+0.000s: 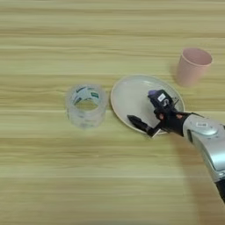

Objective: Move the objects on the table

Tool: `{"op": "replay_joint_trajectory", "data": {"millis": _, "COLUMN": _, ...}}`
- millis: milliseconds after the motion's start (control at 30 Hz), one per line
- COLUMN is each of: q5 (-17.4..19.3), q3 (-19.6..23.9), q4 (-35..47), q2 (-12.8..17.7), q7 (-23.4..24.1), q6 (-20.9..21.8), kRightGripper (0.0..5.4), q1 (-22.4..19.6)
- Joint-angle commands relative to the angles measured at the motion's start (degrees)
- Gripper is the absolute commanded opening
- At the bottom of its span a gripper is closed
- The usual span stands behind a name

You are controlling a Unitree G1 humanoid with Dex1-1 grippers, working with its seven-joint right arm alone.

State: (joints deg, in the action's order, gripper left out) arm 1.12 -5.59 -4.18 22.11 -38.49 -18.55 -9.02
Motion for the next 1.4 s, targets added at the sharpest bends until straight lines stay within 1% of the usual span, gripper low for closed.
{"op": "replay_joint_trajectory", "data": {"millis": 33, "q5": 0.6, "q3": 1.4, "q4": 5.1, "q2": 2.8, "q7": 0.2, "q6": -1.8, "kRightGripper": 5.39, "q1": 0.7}}
{"op": "replay_joint_trajectory", "data": {"millis": 233, "q5": 0.7, "q3": 1.7, "q4": 12.4, "q2": 4.9, "q7": -0.8, "q6": -4.2, "kRightGripper": 5.39, "q1": 5.4}}
{"op": "replay_joint_trajectory", "data": {"millis": 333, "q5": 1.2, "q3": 2.2, "q4": 14.2, "q2": 5.0, "q7": -0.6, "q6": -4.8, "kRightGripper": 5.39, "q1": 5.8}}
{"op": "replay_joint_trajectory", "data": {"millis": 467, "q5": 2.1, "q3": 2.9, "q4": 15.6, "q2": 4.1, "q7": -0.4, "q6": -4.3, "kRightGripper": 5.39, "q1": 5.4}}
{"op": "replay_joint_trajectory", "data": {"millis": 600, "q5": 2.6, "q3": 4.5, "q4": 16.2, "q2": 2.9, "q7": 1.3, "q6": -1.9, "kRightGripper": 5.39, "q1": 4.6}}
{"op": "replay_joint_trajectory", "data": {"millis": 767, "q5": 2.8, "q3": 7.3, "q4": 17.7, "q2": 1.2, "q7": 5.2, "q6": 3.1, "kRightGripper": 5.39, "q1": 3.3}}
{"op": "replay_joint_trajectory", "data": {"millis": 867, "q5": 2.3, "q3": 8.6, "q4": 17.8, "q2": 1.6, "q7": 6.8, "q6": 3.0, "kRightGripper": 5.39, "q1": 2.7}}
{"op": "replay_joint_trajectory", "data": {"millis": 967, "q5": 3.8, "q3": 10.8, "q4": 17.4, "q2": 2.2, "q7": 7.5, "q6": -0.8, "kRightGripper": 5.39, "q1": 2.0}}
{"op": "replay_joint_trajectory", "data": {"millis": 1067, "q5": 5.7, "q3": 12.2, "q4": 17.1, "q2": 2.3, "q7": 6.9, "q6": -4.8, "kRightGripper": 5.39, "q1": 1.6}}
{"op": "replay_joint_trajectory", "data": {"millis": 1267, "q5": 8.8, "q3": 12.4, "q4": 16.0, "q2": 2.2, "q7": 5.9, "q6": -12.4, "kRightGripper": 5.39, "q1": 1.0}}
{"op": "replay_joint_trajectory", "data": {"millis": 1400, "q5": 10.9, "q3": 12.7, "q4": 17.2, "q2": 2.0, "q7": 5.9, "q6": -17.0, "kRightGripper": 5.39, "q1": 0.8}}
